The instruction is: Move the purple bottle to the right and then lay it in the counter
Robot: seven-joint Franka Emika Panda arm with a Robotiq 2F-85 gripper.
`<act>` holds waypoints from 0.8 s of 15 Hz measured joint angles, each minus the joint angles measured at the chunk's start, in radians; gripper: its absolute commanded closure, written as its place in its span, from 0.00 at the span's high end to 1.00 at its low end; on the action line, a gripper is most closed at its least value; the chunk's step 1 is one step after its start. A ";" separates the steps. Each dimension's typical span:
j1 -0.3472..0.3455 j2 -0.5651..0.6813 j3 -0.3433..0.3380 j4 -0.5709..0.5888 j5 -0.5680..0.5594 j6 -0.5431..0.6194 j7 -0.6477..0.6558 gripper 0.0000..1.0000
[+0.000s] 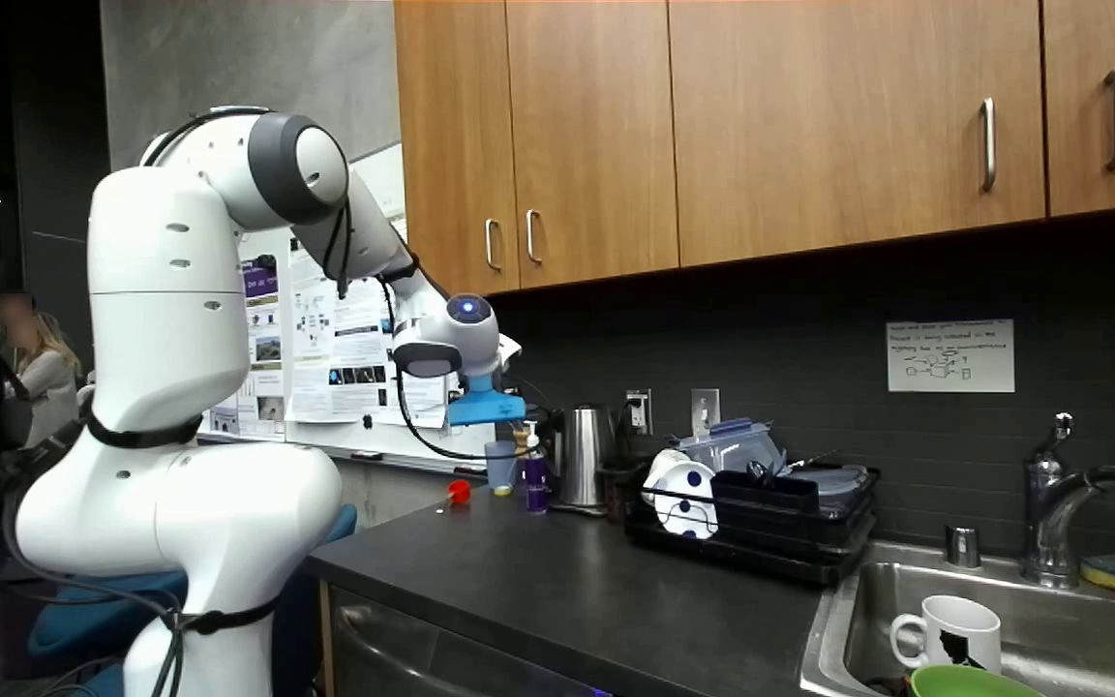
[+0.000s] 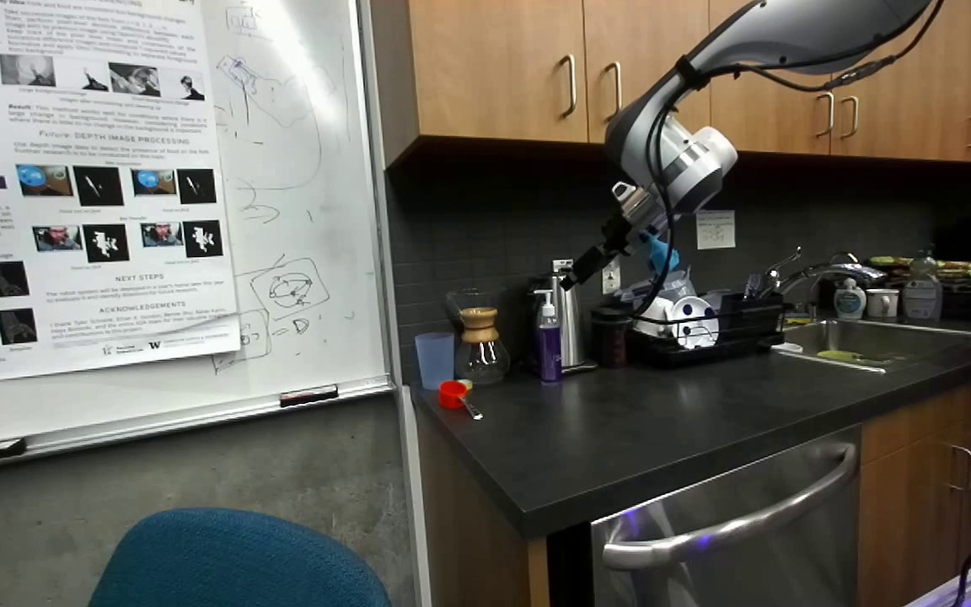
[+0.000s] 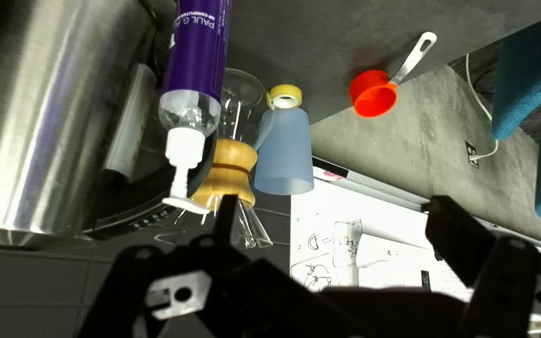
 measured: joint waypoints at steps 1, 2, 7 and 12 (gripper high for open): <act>0.000 0.002 0.000 0.000 0.000 -0.001 0.000 1.00; 0.000 0.005 0.000 0.000 0.001 -0.003 0.000 1.00; -0.003 0.047 -0.010 0.001 0.004 -0.023 0.000 1.00; -0.010 0.090 -0.017 0.014 0.061 -0.033 -0.038 1.00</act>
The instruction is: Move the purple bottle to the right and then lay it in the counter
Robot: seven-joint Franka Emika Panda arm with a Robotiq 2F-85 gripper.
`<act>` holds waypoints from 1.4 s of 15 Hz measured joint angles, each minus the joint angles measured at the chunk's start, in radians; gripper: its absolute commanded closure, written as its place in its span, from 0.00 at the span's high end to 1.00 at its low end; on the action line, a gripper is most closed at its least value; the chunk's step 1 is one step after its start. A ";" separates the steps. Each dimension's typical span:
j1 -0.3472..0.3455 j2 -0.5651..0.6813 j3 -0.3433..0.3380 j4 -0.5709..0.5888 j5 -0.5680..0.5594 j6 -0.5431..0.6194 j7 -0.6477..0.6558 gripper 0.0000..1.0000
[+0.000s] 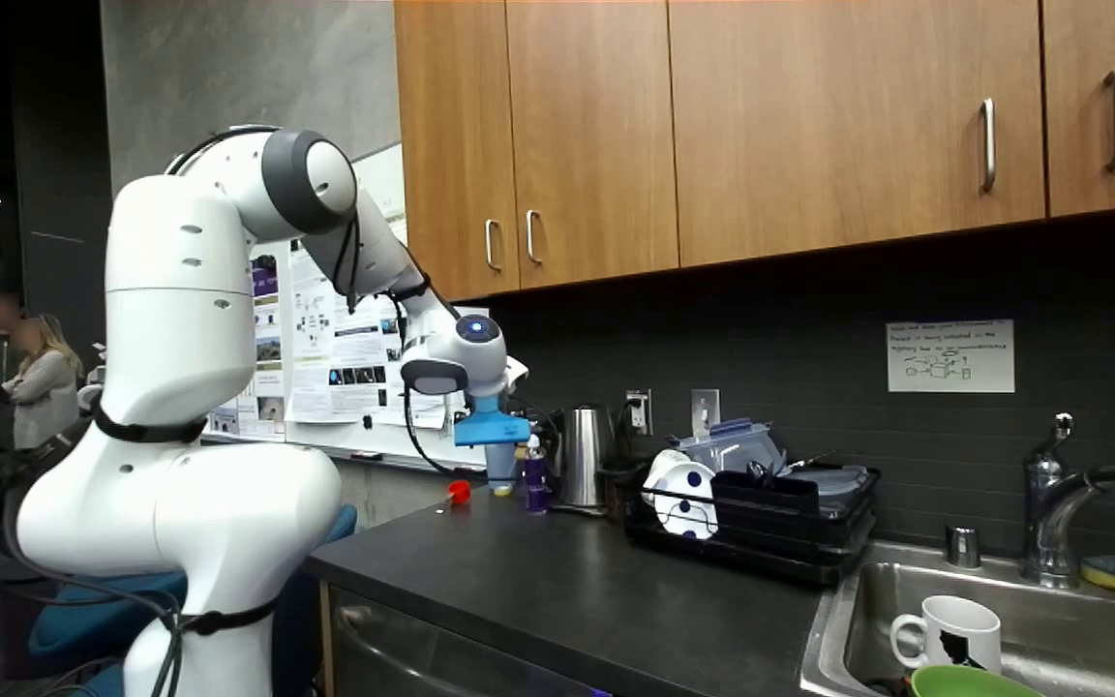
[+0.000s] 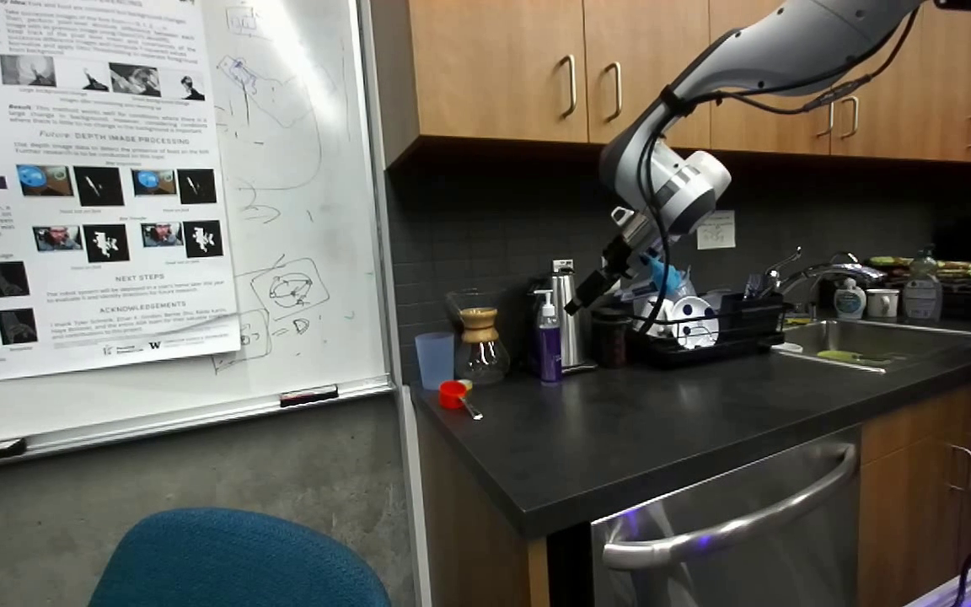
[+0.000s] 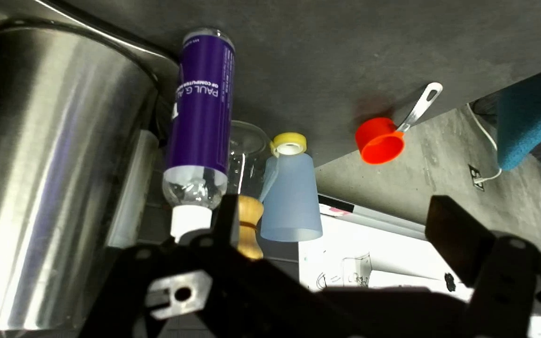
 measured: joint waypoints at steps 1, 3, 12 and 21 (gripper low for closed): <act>0.000 0.008 0.000 0.011 0.039 0.000 -0.028 1.00; -0.002 0.027 0.000 0.033 0.112 0.000 -0.082 1.00; -0.025 0.130 -0.002 0.115 0.351 -0.001 -0.266 1.00; -0.008 0.150 0.020 0.171 0.510 -0.014 -0.461 1.00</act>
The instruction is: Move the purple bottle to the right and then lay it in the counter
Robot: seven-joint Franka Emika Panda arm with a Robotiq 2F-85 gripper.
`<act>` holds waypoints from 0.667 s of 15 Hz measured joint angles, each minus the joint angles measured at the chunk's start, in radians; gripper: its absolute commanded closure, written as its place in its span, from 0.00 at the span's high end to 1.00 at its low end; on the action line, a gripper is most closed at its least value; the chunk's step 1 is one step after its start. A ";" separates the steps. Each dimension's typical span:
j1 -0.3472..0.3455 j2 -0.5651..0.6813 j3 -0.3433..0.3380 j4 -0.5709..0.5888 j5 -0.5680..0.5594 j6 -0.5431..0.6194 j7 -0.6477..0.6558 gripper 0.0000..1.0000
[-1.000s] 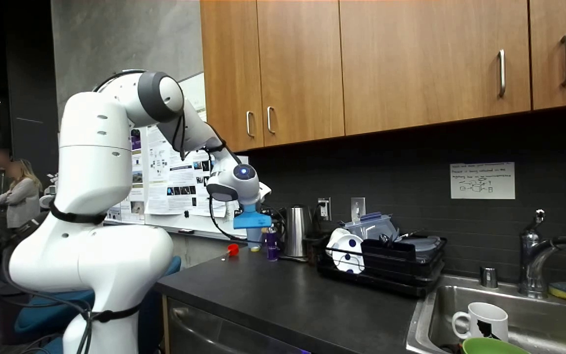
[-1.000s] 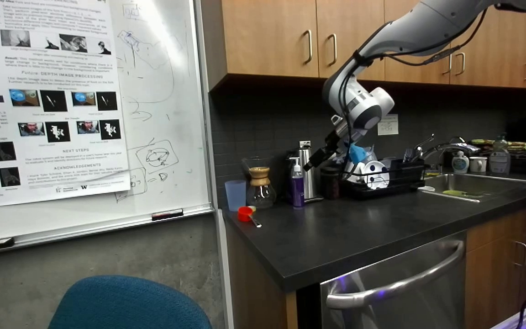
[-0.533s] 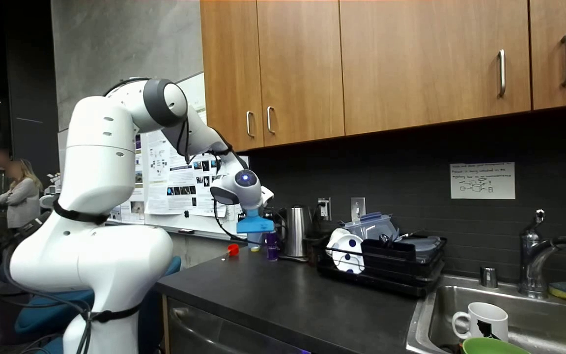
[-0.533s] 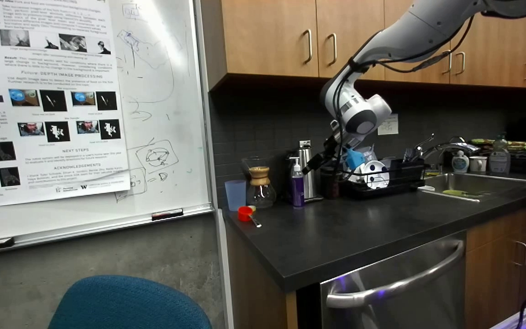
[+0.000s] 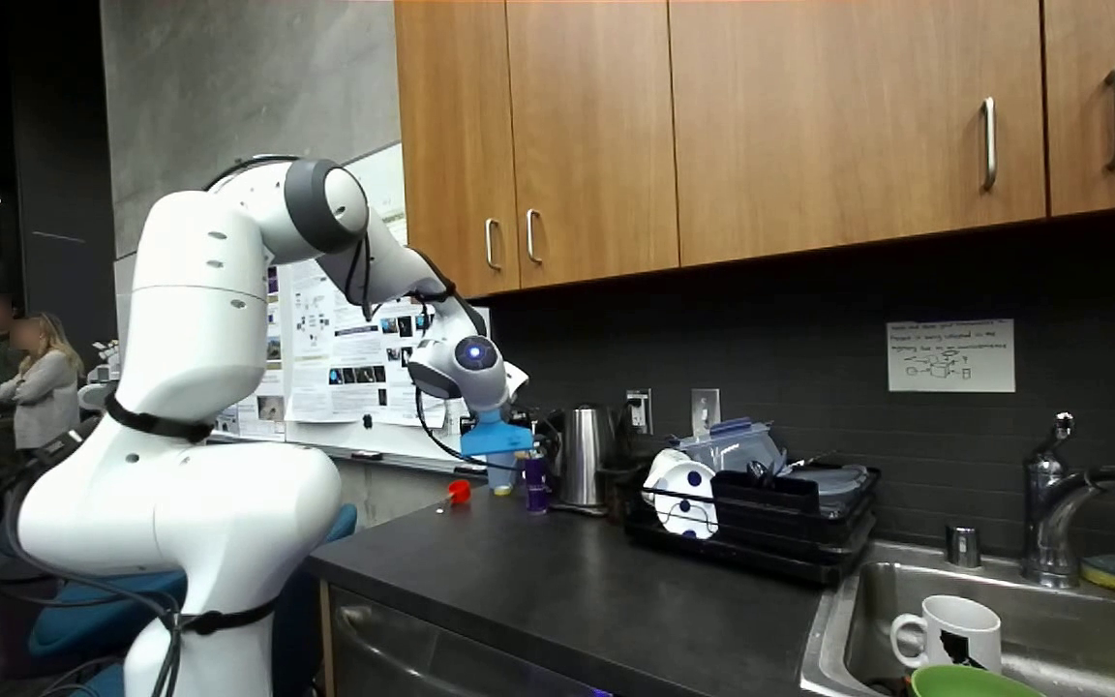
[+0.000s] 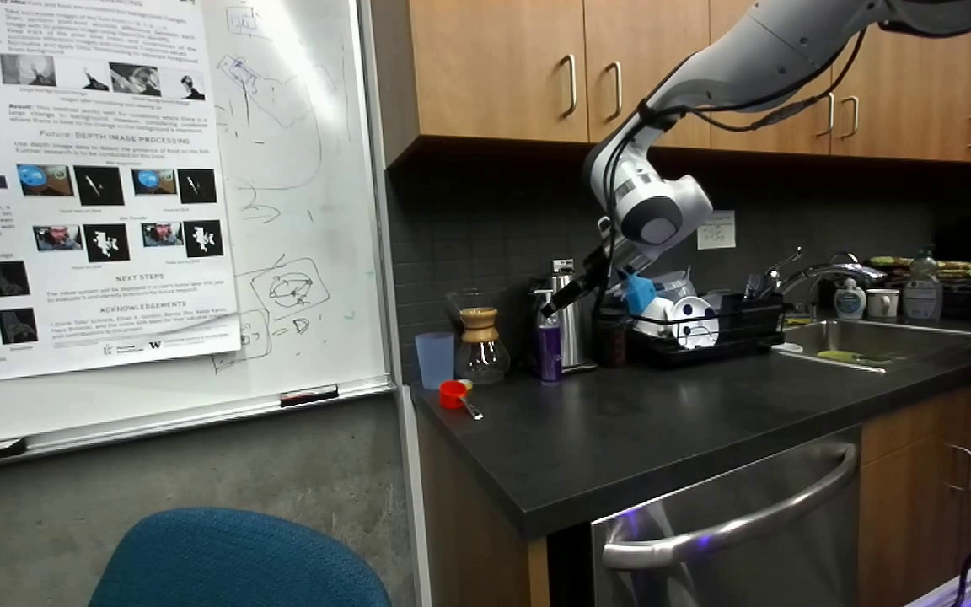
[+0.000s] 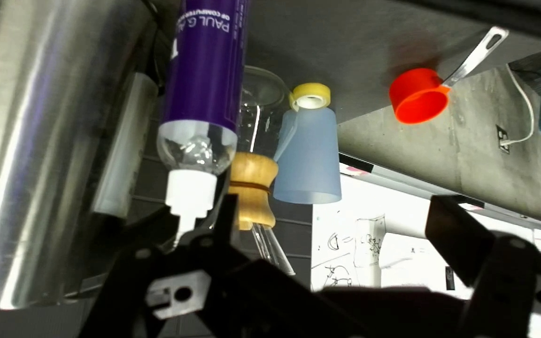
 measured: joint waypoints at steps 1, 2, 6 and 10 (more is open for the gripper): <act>0.002 0.001 0.004 0.002 0.007 -0.002 -0.014 1.00; 0.003 0.004 0.007 0.004 0.014 -0.003 -0.026 1.00; 0.004 0.033 0.010 0.013 0.024 -0.004 -0.050 1.00; 0.004 0.068 0.007 0.036 0.061 -0.001 -0.078 1.00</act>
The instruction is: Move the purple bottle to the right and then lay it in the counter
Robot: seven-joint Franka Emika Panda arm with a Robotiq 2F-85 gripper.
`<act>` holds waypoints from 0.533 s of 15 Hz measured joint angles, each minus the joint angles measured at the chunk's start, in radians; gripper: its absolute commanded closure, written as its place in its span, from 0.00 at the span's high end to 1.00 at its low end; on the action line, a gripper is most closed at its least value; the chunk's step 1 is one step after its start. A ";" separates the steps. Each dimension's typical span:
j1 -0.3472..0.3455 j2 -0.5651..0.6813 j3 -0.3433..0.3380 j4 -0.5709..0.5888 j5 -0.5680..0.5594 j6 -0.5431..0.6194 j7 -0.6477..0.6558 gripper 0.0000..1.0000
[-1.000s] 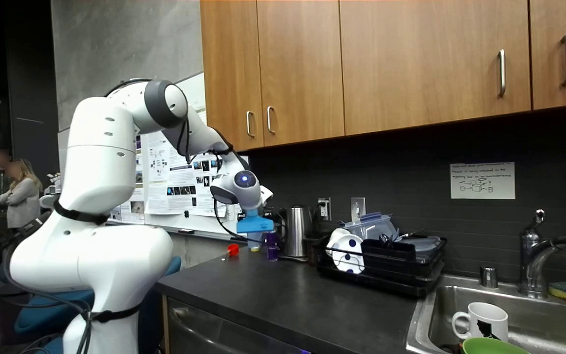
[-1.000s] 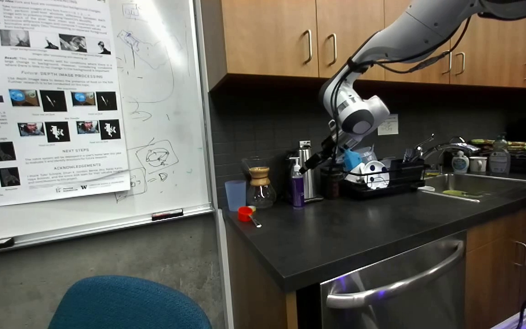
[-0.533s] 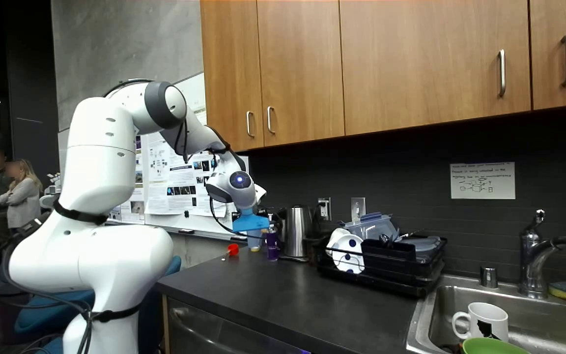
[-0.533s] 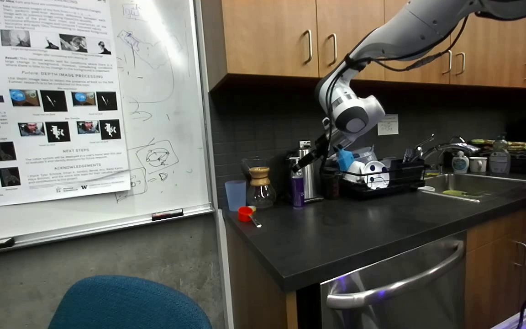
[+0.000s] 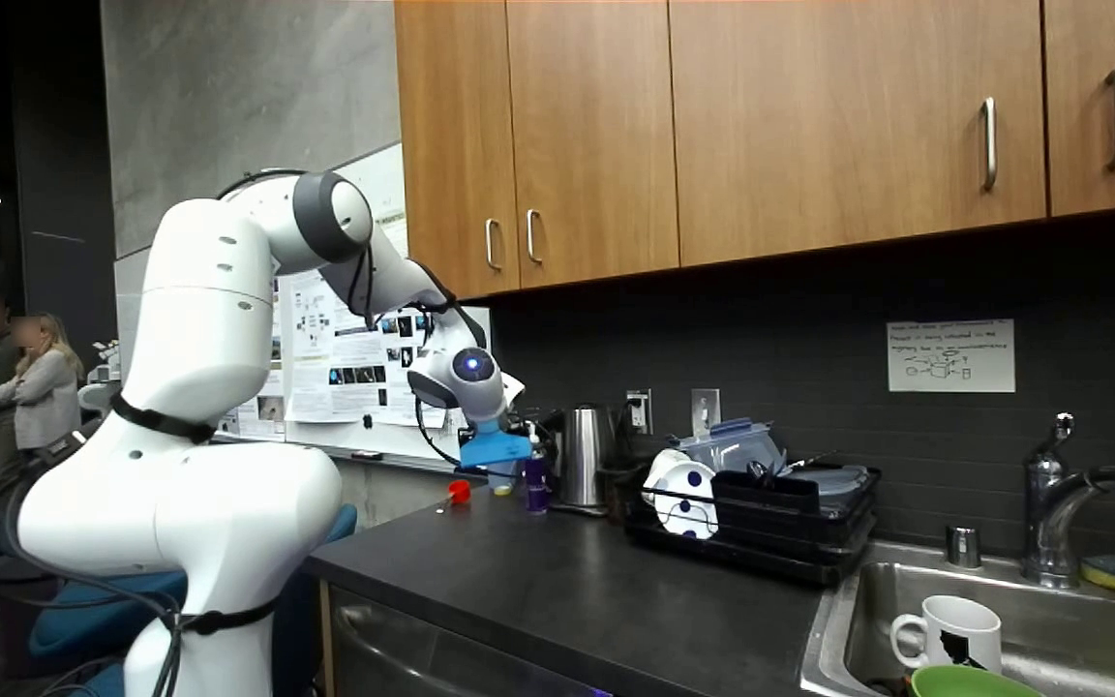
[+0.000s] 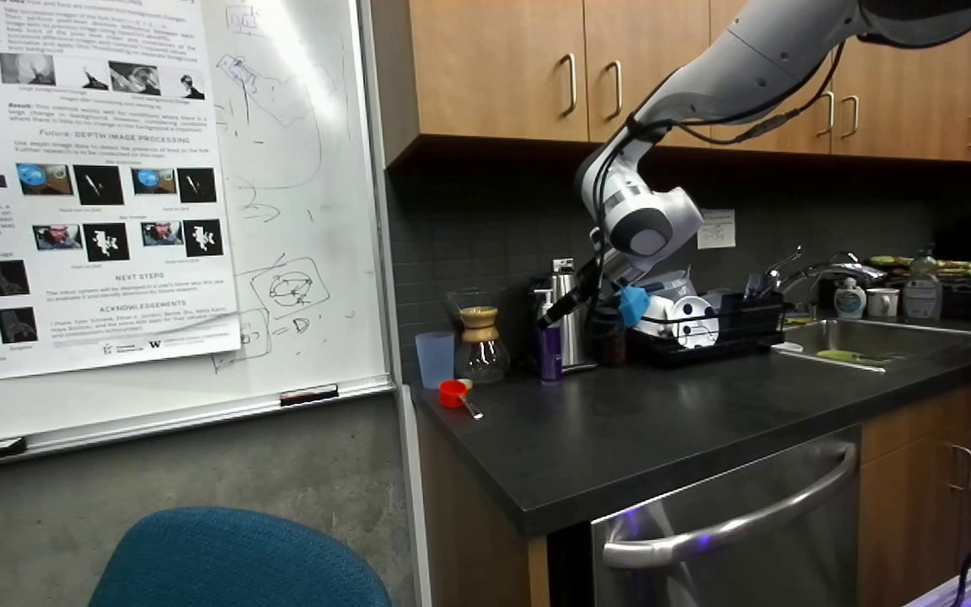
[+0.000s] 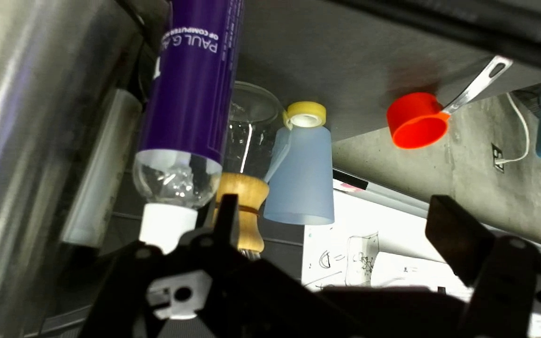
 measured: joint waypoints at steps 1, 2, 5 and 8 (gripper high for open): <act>0.000 0.008 -0.001 0.008 0.014 0.002 -0.011 1.00; 0.000 0.016 -0.003 0.017 0.027 0.007 -0.020 1.00; 0.000 0.038 -0.008 0.050 0.077 0.025 -0.046 1.00; -0.004 0.053 -0.019 0.081 0.119 0.042 -0.056 1.00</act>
